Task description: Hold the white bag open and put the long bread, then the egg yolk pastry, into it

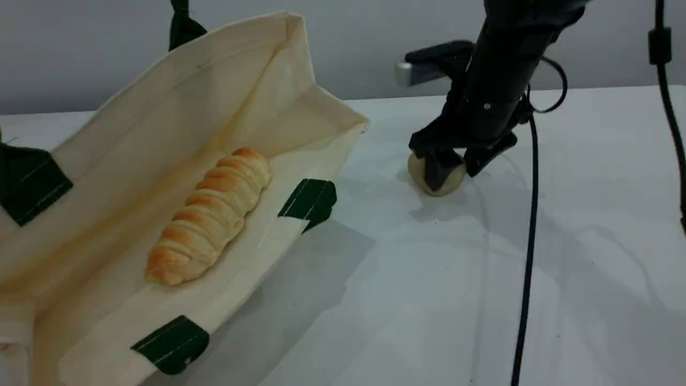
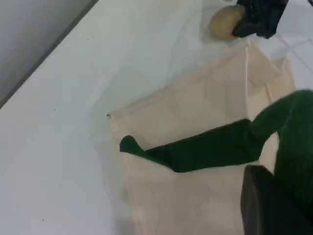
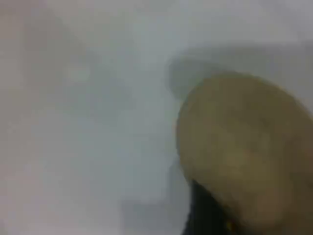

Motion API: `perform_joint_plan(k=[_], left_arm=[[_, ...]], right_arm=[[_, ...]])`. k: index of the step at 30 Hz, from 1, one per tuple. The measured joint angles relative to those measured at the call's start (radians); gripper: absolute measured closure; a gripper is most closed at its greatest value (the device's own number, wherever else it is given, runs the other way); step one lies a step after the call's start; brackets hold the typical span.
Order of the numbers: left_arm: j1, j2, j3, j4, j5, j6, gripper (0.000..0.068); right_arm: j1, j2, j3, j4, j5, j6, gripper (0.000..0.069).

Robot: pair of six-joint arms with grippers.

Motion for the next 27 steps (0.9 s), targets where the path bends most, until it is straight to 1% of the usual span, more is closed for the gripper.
perform_joint_plan(k=[3,7,8,16,21,27], left_arm=[[0.0,0.0,0.0,0.0,0.0,0.0,0.0611],[0.0,0.0,0.0,0.0,0.0,0.0,0.0611],[0.0,0.0,0.0,0.0,0.0,0.0,0.0611],[0.0,0.0,0.0,0.004,0.0,0.0,0.0611],[0.0,0.0,0.0,0.008,0.0,0.0,0.0611],[0.0,0.0,0.0,0.009,0.0,0.0,0.0611]], right_arm=[[0.0,0.003,0.0,0.013,0.003,0.0,0.0328],[0.0,0.003,0.0,0.028,0.005,-0.001,0.0428],[0.0,0.003,0.0,0.028,0.005,-0.005,0.0437],[-0.001,-0.006,0.0,0.02,0.013,0.005,0.0439],[-0.003,-0.072,0.002,-0.066,0.05,0.098,0.0451],[-0.003,-0.169,0.01,-0.094,0.155,0.157,0.0454]])
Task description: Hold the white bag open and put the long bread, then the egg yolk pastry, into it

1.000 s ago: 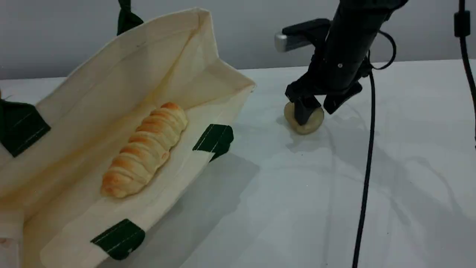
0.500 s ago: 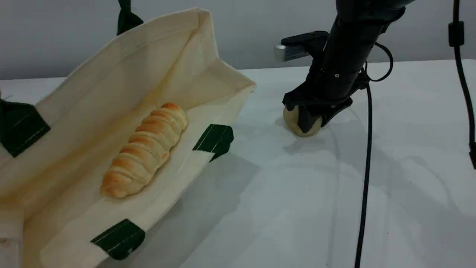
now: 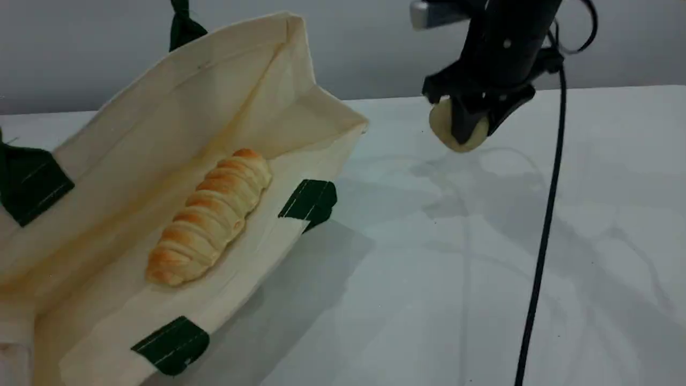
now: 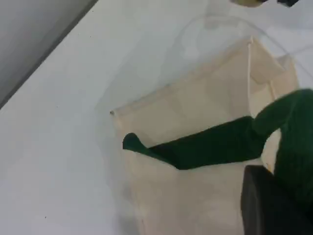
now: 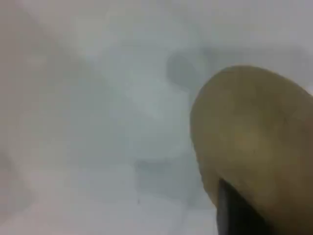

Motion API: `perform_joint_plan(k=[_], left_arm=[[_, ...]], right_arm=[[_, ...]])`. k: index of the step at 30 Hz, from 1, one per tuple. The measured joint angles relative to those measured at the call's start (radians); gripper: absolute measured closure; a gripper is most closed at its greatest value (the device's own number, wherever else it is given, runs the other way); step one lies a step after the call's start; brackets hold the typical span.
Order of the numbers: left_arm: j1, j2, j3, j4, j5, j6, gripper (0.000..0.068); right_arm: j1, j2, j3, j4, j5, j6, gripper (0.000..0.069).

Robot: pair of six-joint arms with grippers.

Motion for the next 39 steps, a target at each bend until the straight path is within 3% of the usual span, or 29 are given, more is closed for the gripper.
perform_joint_plan(k=[9,22,27,39], left_arm=[[0.0,0.002,0.0,0.0,0.0,0.0,0.0611],[0.0,0.002,0.0,0.0,0.0,0.0,0.0611],[0.0,0.002,0.0,0.0,0.0,0.0,0.0611],[0.0,0.002,0.0,0.0,0.0,0.0,0.0611]], right_arm=[[0.002,-0.157,0.184,0.037,-0.056,0.0,0.0454],[0.023,-0.531,0.607,0.201,-0.278,-0.025,0.0457],[0.122,-0.653,0.704,0.253,-0.292,-0.027,0.0458],[0.485,-0.673,0.709,0.256,-0.462,0.08,0.046]])
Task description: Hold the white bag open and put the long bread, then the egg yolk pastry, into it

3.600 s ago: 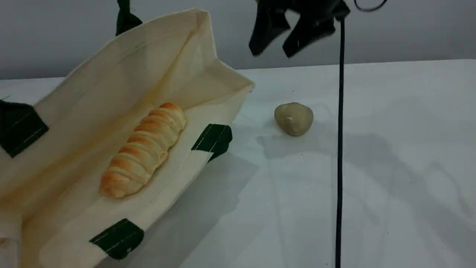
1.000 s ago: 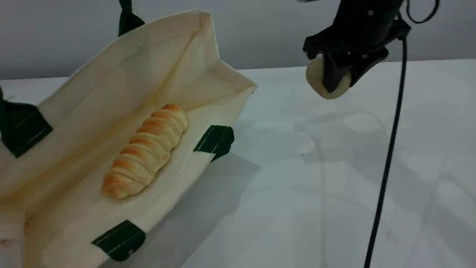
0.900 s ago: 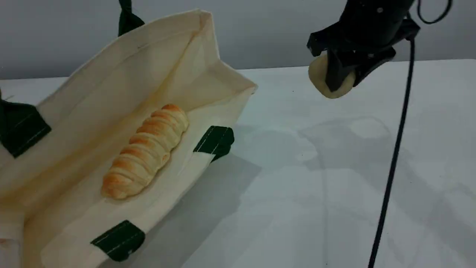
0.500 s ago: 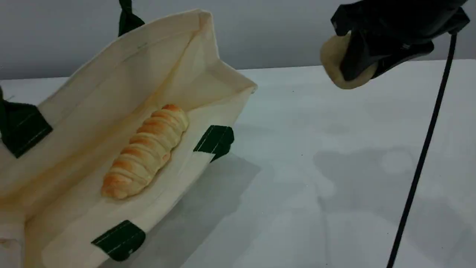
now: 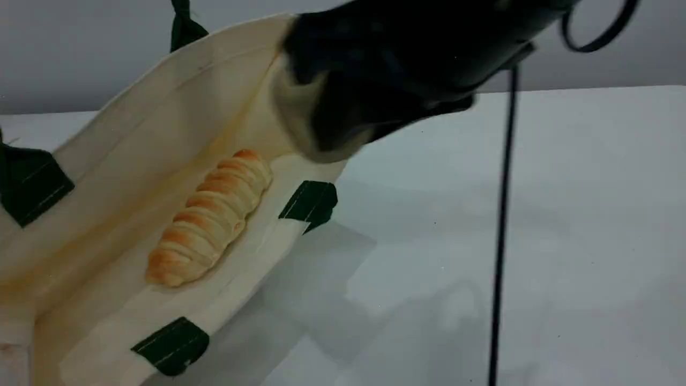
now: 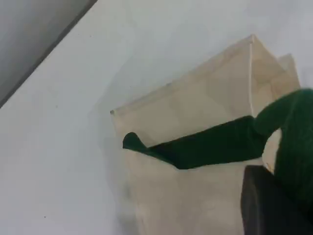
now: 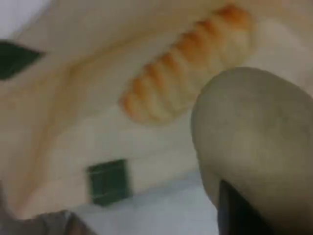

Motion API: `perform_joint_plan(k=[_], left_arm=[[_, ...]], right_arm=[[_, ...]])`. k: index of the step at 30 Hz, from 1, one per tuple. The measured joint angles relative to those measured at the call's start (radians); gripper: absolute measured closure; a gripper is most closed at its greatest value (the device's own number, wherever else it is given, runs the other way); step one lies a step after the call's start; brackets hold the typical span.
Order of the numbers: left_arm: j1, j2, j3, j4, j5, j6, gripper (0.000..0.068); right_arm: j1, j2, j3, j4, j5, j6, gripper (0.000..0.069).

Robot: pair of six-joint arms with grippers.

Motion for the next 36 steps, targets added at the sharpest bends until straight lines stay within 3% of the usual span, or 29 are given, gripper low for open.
perform_joint_plan(k=[6,17,32,34,36], left_arm=[[0.0,0.0,0.0,0.0,0.0,0.0,0.0611],[0.0,0.0,0.0,0.0,0.0,0.0,0.0611],[0.0,0.0,0.0,-0.003,0.0,0.0,0.0611],[0.0,0.0,0.0,-0.003,0.0,0.0,0.0611],[0.0,0.0,0.0,-0.003,0.0,0.0,0.0611]], right_arm=[[0.114,0.026,-0.001,0.026,-0.096,0.0,0.046],[0.118,0.234,-0.026,0.112,-0.307,0.0,0.0463],[0.127,0.428,-0.295,0.109,-0.127,-0.01,0.0464],[0.127,0.43,-0.322,0.109,-0.109,-0.01,0.0443],[0.127,0.431,-0.343,0.109,-0.074,-0.01,0.0381]])
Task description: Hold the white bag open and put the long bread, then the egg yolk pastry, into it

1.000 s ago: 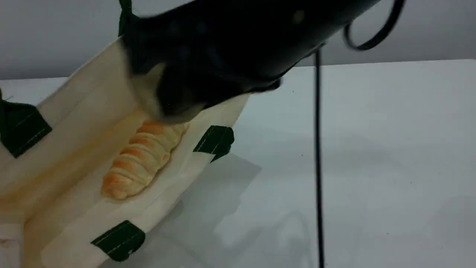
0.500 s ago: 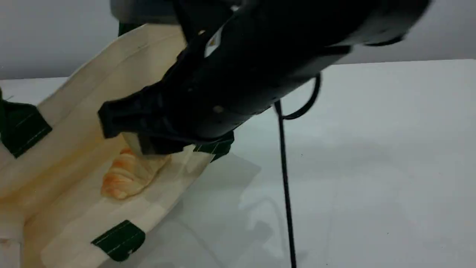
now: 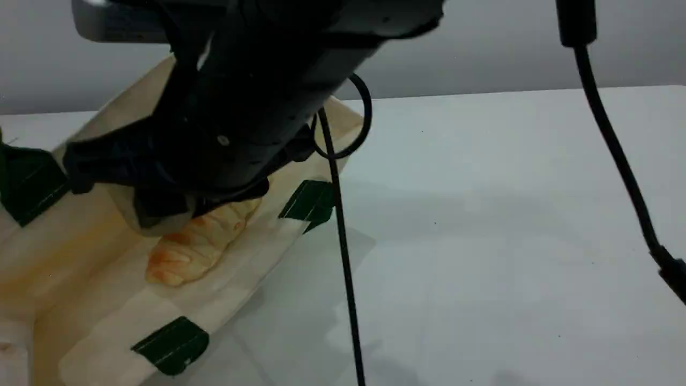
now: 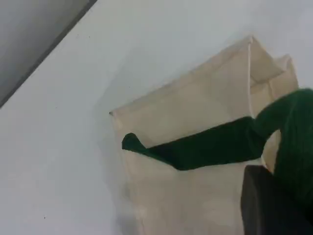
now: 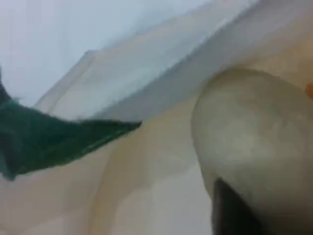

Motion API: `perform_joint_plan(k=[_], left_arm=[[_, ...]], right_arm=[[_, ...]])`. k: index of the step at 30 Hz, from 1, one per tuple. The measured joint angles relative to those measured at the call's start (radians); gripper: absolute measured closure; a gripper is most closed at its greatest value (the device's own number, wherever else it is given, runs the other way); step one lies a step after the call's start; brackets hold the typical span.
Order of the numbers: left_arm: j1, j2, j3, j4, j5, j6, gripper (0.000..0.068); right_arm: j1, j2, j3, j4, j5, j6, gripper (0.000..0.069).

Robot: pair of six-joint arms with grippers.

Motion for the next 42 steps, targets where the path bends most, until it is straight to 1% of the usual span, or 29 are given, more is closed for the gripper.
perform_joint_plan(k=[4,6,7,9,11,16,23,29,34,42], left_arm=[[0.0,0.0,0.0,0.0,0.0,0.0,0.0611],[0.0,0.0,0.0,0.0,0.0,-0.003,0.0611],[0.0,0.0,0.0,0.0,0.0,-0.003,0.0611],[0.0,0.0,0.0,0.001,0.0,-0.003,0.0611],[0.0,0.0,0.0,0.001,0.002,-0.003,0.0611],[0.0,0.0,0.0,0.001,0.0,-0.004,0.0611],[0.0,0.0,0.0,0.001,0.0,-0.004,0.0611],[0.0,0.0,0.0,0.001,0.0,-0.004,0.0611],[0.0,0.0,0.0,0.001,0.0,-0.004,0.0611],[0.0,0.0,0.0,0.001,0.0,-0.005,0.0612]], right_arm=[[-0.001,0.0,-0.03,-0.008,0.034,0.0,0.0216],[-0.005,0.0,-0.03,-0.032,0.047,0.0,0.015],[-0.008,0.0,-0.03,-0.041,0.054,0.0,0.0122],[-0.012,0.0,-0.03,-0.061,0.059,0.0,0.0092],[-0.023,0.0,-0.03,-0.075,0.082,0.0,0.0085],[-0.075,-0.001,-0.029,-0.105,0.137,0.0,0.0092],[-0.198,-0.004,-0.029,-0.14,0.247,0.0,0.01],[-0.299,-0.004,-0.038,-0.168,0.309,0.0,0.0101],[-0.373,-0.004,-0.101,-0.238,0.393,0.003,0.0101],[-0.475,-0.004,-0.241,-0.381,0.58,0.01,0.0101]])
